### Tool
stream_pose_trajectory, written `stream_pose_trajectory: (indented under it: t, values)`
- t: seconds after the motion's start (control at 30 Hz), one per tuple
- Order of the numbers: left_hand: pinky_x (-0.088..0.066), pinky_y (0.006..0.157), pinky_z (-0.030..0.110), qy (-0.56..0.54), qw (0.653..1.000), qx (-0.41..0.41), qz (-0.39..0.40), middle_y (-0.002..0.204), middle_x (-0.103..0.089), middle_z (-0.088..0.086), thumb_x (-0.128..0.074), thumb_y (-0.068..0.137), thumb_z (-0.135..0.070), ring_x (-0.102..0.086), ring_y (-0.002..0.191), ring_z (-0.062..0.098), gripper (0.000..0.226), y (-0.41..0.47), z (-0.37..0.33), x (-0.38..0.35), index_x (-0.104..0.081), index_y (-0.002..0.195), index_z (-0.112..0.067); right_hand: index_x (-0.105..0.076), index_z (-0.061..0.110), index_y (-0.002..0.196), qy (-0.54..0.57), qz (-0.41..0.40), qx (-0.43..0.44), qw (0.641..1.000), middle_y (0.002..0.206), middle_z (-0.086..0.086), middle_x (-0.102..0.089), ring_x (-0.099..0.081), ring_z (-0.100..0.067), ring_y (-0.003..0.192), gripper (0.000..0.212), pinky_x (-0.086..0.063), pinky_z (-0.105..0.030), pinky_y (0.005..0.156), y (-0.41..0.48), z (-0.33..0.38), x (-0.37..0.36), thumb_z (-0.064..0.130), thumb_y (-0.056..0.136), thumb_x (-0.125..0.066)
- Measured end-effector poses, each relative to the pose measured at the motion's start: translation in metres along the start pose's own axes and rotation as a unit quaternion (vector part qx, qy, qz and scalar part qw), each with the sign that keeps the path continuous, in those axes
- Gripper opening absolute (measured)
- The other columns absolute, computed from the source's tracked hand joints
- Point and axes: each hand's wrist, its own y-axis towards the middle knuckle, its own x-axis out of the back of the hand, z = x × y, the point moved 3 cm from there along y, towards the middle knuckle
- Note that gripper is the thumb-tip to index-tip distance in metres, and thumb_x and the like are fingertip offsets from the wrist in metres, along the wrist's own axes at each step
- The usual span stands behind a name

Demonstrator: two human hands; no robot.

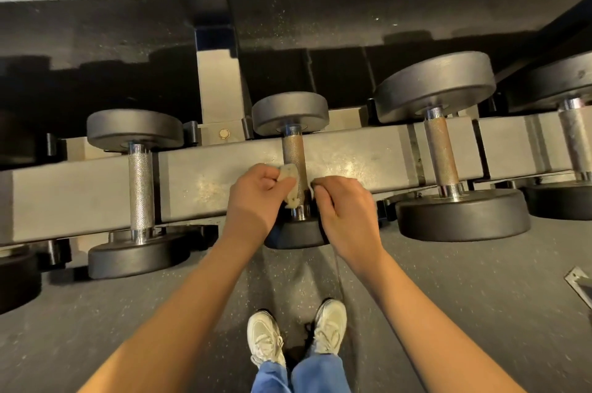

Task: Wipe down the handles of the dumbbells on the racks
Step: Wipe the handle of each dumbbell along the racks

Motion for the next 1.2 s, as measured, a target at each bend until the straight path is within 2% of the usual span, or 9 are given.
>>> stream_pose_trajectory:
  t: [0.13,0.27,0.37,0.47,0.57,0.73,0.87,0.97,1.2]
  values:
    - [-0.047,0.067,0.014,-0.048,0.997,-0.031,0.045,0.075,-0.063,-0.004,-0.065,0.088,-0.017,-0.058,0.069,0.004,0.009,0.006,-0.013,-0.004,-0.064,0.080,-0.020,-0.065,0.025,0.108,0.272,0.053,-0.070,0.958,0.098,0.011,-0.067,-0.059,-0.003,0.092,0.019,-0.046,-0.020,0.085,0.006,0.018,0.008,0.020,0.097,-0.050]
    - [-0.046,0.067,0.017,-0.027,0.994,-0.060,0.087,0.071,-0.064,-0.002,-0.058,0.093,-0.015,-0.057,0.067,0.006,0.018,0.010,-0.027,-0.003,-0.068,0.079,-0.021,-0.066,0.018,0.100,0.394,0.066,-0.161,0.902,0.089,-0.009,-0.071,-0.065,-0.014,0.077,0.012,-0.053,-0.034,0.077,0.019,0.023,0.012,0.013,0.092,-0.059]
    - [-0.041,0.073,0.015,0.051,0.990,-0.105,0.078,0.085,-0.063,0.001,-0.051,0.097,-0.020,-0.053,0.073,0.003,0.019,0.011,-0.037,0.002,-0.069,0.092,-0.019,-0.065,0.022,0.089,0.356,0.031,-0.198,0.913,0.083,-0.005,-0.071,-0.066,-0.012,0.074,0.008,-0.055,-0.027,0.070,0.027,0.018,0.016,0.015,0.089,-0.065]
    - [-0.035,0.087,0.010,0.148,0.971,-0.189,-0.014,0.119,-0.047,-0.005,-0.046,0.099,-0.021,-0.046,0.103,0.003,0.032,0.020,-0.049,0.015,-0.054,0.130,-0.017,-0.065,0.021,0.087,0.207,0.007,-0.182,0.961,0.075,0.010,-0.063,-0.058,0.000,0.065,0.005,-0.043,-0.011,0.055,0.029,0.015,0.014,0.025,0.090,-0.064]
    - [-0.033,0.104,0.023,0.183,0.950,-0.248,-0.045,0.137,-0.043,0.001,-0.043,0.100,-0.017,-0.039,0.125,0.012,0.041,0.035,-0.054,0.019,-0.043,0.141,-0.012,-0.063,0.016,0.082,0.084,0.049,-0.137,0.986,0.067,0.007,-0.056,-0.052,-0.009,0.061,0.018,-0.034,-0.017,0.051,0.027,0.016,0.000,0.026,0.095,-0.055]
    - [-0.026,0.104,0.017,0.206,0.948,-0.239,-0.033,0.143,-0.042,0.001,-0.040,0.101,-0.016,-0.036,0.132,0.013,0.041,0.045,-0.046,0.020,-0.042,0.142,-0.014,-0.066,0.017,0.082,0.008,0.009,-0.068,0.998,0.076,-0.001,-0.054,-0.050,-0.018,0.076,0.033,-0.027,-0.024,0.058,0.020,0.014,-0.007,0.038,0.097,-0.045]
    - [-0.025,0.107,0.021,0.216,0.951,-0.220,-0.028,0.146,-0.039,-0.001,-0.040,0.101,-0.016,-0.033,0.135,0.013,0.043,0.046,-0.046,0.020,-0.040,0.144,-0.017,-0.072,0.006,0.087,0.045,-0.024,-0.095,0.994,0.082,-0.008,-0.056,-0.050,-0.017,0.074,0.034,-0.027,-0.024,0.061,0.024,0.018,-0.007,0.031,0.096,-0.052]
    - [-0.024,0.108,0.021,0.207,0.955,-0.212,-0.020,0.147,-0.038,-0.002,-0.040,0.101,-0.014,-0.032,0.135,0.012,0.043,0.047,-0.046,0.020,-0.039,0.144,-0.018,-0.070,-0.002,0.078,0.123,-0.046,-0.156,0.979,0.074,-0.016,-0.065,-0.057,-0.029,0.070,0.030,-0.042,-0.031,0.063,0.033,0.022,-0.007,0.021,0.093,-0.057]
    - [-0.025,0.109,0.022,0.166,0.965,-0.204,-0.018,0.145,-0.038,-0.004,-0.041,0.100,-0.009,-0.031,0.136,0.011,0.044,0.049,-0.041,0.019,-0.042,0.143,-0.019,-0.066,-0.001,0.069,0.208,-0.121,-0.201,0.950,0.070,-0.015,-0.064,-0.054,-0.027,0.061,0.024,-0.048,-0.033,0.061,0.079,0.033,-0.010,0.015,0.087,-0.063]
